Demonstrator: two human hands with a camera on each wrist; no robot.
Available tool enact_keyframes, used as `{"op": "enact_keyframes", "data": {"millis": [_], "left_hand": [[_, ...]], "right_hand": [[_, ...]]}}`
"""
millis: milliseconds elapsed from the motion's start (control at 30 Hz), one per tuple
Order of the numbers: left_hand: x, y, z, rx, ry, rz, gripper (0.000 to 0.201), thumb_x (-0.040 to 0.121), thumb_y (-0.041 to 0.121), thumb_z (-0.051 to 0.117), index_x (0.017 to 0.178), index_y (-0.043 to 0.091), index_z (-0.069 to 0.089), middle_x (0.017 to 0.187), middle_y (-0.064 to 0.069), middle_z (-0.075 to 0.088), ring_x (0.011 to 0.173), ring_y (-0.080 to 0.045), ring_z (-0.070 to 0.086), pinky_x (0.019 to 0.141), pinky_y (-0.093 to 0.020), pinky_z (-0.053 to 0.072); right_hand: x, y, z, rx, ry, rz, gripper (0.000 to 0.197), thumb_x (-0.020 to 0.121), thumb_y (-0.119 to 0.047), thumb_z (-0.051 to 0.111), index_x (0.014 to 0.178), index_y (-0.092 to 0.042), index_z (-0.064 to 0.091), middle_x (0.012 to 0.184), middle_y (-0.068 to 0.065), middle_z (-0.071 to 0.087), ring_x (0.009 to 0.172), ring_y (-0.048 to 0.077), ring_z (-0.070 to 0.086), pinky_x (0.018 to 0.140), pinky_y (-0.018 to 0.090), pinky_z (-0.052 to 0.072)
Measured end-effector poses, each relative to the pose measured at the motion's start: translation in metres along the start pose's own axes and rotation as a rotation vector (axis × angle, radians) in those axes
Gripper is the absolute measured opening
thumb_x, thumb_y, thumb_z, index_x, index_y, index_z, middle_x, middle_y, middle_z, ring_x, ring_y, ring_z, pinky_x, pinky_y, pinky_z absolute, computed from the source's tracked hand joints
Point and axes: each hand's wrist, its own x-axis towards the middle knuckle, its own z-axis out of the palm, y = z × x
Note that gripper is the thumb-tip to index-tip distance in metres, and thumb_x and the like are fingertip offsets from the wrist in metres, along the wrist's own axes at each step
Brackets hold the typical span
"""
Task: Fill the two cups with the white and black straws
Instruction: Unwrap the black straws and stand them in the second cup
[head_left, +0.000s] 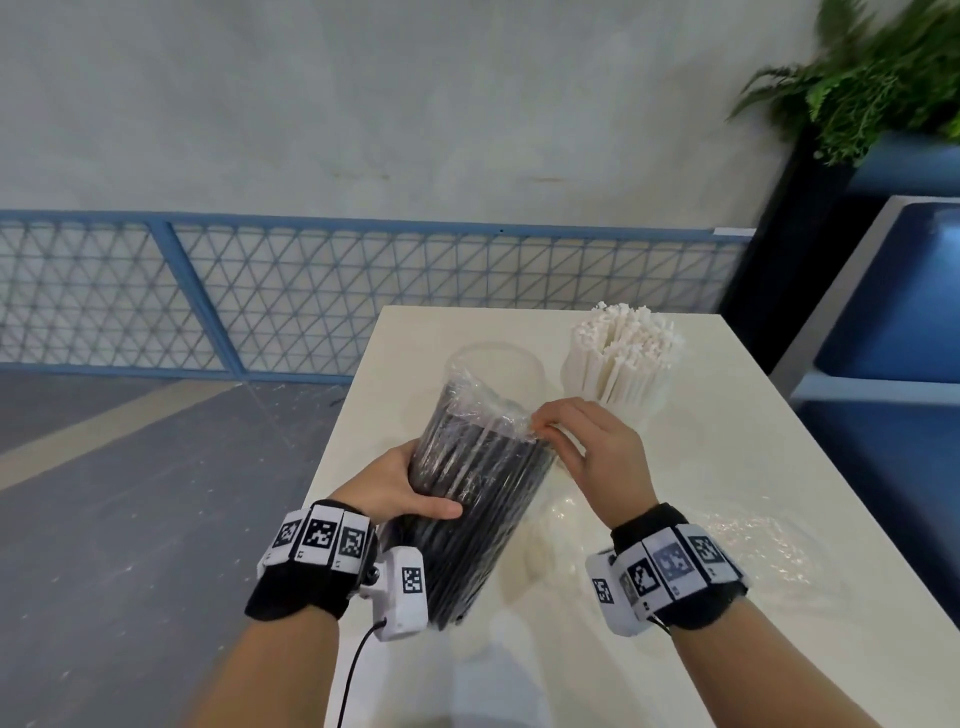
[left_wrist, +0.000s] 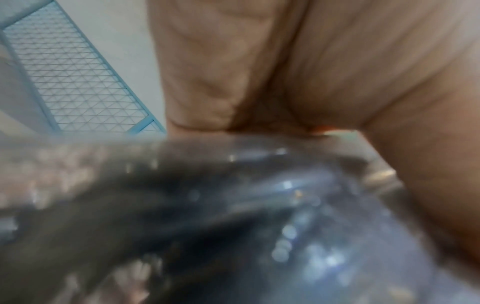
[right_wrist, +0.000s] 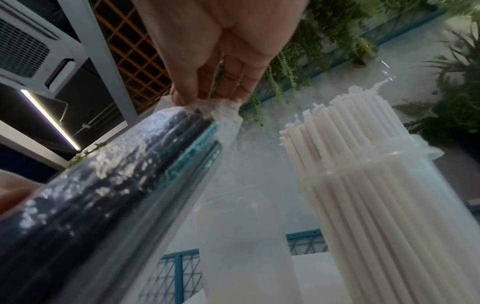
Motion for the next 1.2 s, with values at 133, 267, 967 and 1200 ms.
{"op": "enact_keyframes", "data": {"millis": [133,267,967,1200], "left_hand": [[0.002,0.0,0.003,0.052,0.001,0.016,0.064,0.053,0.011,0.088,0.104,0.031,0.055,0.104,0.009,0.068,0.097,-0.003,0.065,0.09,-0.022,0.048],[0.003,-0.002,0.004,0.048,0.025,0.026,0.069,0.052,0.013,0.089,0.11,0.029,0.055,0.109,0.005,0.068,0.102,-0.007,0.064,0.095,-0.027,0.047],[0.004,-0.003,-0.007,0.033,0.153,0.126,0.074,0.056,0.004,0.086,0.109,0.039,0.048,0.106,0.015,0.064,0.091,0.015,0.06,0.073,-0.001,0.043],[0.007,-0.01,-0.002,0.071,0.203,0.177,0.081,0.049,0.015,0.091,0.112,0.04,0.048,0.113,0.013,0.064,0.103,0.007,0.058,0.082,-0.007,0.043]], "right_hand": [[0.005,-0.001,0.002,0.23,0.026,0.291,0.006,0.091,-0.014,0.053,0.088,-0.016,0.058,0.075,-0.005,0.066,0.075,0.009,0.063,0.068,0.013,0.049],[0.009,-0.001,0.003,0.414,-0.09,0.373,0.019,0.088,-0.014,0.061,0.102,-0.021,0.05,0.093,-0.007,0.063,0.091,0.003,0.06,0.08,0.008,0.043],[0.061,-0.024,-0.003,0.459,0.279,0.376,0.012,0.086,-0.025,0.062,0.088,-0.015,0.055,0.073,-0.01,0.055,0.06,0.008,0.051,0.059,0.015,0.043],[0.061,-0.026,0.007,0.051,-0.311,0.252,0.019,0.09,-0.013,0.056,0.107,-0.016,0.066,0.1,0.004,0.066,0.083,0.017,0.061,0.081,0.028,0.048]]}}
